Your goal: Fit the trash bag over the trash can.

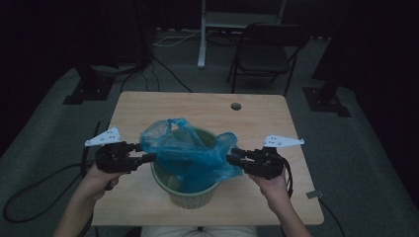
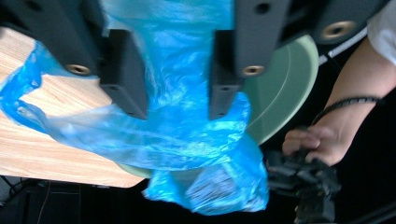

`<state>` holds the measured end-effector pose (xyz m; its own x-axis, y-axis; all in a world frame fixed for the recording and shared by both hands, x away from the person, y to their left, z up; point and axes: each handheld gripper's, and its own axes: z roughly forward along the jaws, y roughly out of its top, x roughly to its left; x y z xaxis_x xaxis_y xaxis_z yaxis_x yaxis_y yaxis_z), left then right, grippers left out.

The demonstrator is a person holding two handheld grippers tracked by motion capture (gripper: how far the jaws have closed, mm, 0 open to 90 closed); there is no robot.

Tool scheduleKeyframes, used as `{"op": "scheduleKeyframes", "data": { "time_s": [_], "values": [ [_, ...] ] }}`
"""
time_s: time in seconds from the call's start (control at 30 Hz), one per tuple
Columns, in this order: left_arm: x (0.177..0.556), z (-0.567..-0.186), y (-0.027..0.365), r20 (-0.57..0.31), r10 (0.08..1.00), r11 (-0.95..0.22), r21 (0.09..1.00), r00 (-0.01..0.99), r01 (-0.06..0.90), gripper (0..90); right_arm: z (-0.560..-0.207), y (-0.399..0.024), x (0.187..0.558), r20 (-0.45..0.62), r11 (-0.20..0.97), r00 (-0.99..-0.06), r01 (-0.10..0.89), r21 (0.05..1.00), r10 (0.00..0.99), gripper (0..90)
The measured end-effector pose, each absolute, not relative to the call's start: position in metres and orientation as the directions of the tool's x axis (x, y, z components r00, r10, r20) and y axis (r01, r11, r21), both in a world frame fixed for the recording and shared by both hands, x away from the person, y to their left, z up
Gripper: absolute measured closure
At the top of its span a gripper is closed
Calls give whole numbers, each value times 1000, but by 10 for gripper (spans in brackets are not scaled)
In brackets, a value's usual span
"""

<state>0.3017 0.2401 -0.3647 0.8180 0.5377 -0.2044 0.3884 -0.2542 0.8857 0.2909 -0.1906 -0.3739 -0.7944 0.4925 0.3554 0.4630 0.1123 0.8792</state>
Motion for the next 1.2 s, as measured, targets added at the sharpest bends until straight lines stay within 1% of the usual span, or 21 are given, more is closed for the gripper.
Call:
{"op": "scheduleKeyframes", "data": {
  "time_s": [0.03,0.07,0.1,0.13,0.2,0.33,0.37,0.4,0.43,0.53,0.6,0.67,0.73,0.8,0.83,0.87,0.9,0.97,1.03,1.1,1.2],
  "values": [
    [303,-363,237,-192,548,-258,887,814,383,607,-373,-191,289,344,121,-800,454,883,492,755],
    [305,-362,234,-191,548,-258,888,814,381,653,-372,-191,288,338,123,-803,447,886,490,789],
    [307,-360,230,-186,554,-259,888,811,381,694,-370,-191,287,324,124,-806,434,892,495,842],
    [308,-359,227,-179,566,-261,887,805,381,771,-369,-192,285,316,125,-810,425,896,493,875],
    [310,-357,222,-155,583,-272,888,798,372,880,-366,-192,283,307,121,-815,413,903,491,896],
    [314,-357,223,-138,640,-266,884,756,386,899,-357,-195,268,289,95,-845,367,925,449,898],
    [315,-357,224,-139,640,-265,883,755,387,900,-354,-195,260,273,96,-858,346,933,435,898],
    [315,-357,224,-139,640,-265,883,755,387,900,-354,-195,260,273,96,-858,346,933,435,898],
    [315,-359,228,-134,667,-257,882,733,395,900,-347,-194,234,251,88,-893,303,949,373,898],
    [313,-362,233,-119,697,-250,884,707,396,900,-350,-184,208,246,105,-923,287,952,296,898],
    [313,-362,235,-132,701,-237,884,701,403,900,-362,-174,196,267,146,-930,309,940,253,898],
    [312,-363,238,-126,712,-232,886,690,402,900,-381,-165,189,300,195,-923,349,917,241,898],
    [313,-364,241,-141,721,-215,885,678,413,900,-404,-158,189,374,215,-901,419,882,222,898],
    [313,-366,243,-147,726,-206,886,672,415,900,-427,-156,191,411,247,-870,475,844,272,898],
    [313,-368,245,-147,738,-199,885,658,420,900,-439,-156,195,414,241,-865,482,842,283,898],
    [313,-368,245,-147,738,-199,885,658,420,900,-449,-158,199,447,230,-845,516,825,292,898],
    [313,-369,247,-157,730,-193,886,665,422,900,-449,-158,199,447,230,-845,516,825,292,898],
    [314,-372,248,-163,740,-186,882,652,432,900,-467,-164,205,493,219,-807,571,791,325,898],
    [315,-375,249,-174,737,-182,879,653,440,899,-478,-168,210,506,217,-786,596,773,356,897],
    [315,-377,249,-171,738,-187,877,652,442,899,-485,-174,212,546,209,-748,643,737,378,895],
    [315,-378,248,-174,733,-185,879,658,439,899,-490,-184,216,536,186,-739,642,744,407,879]
  ]
}}
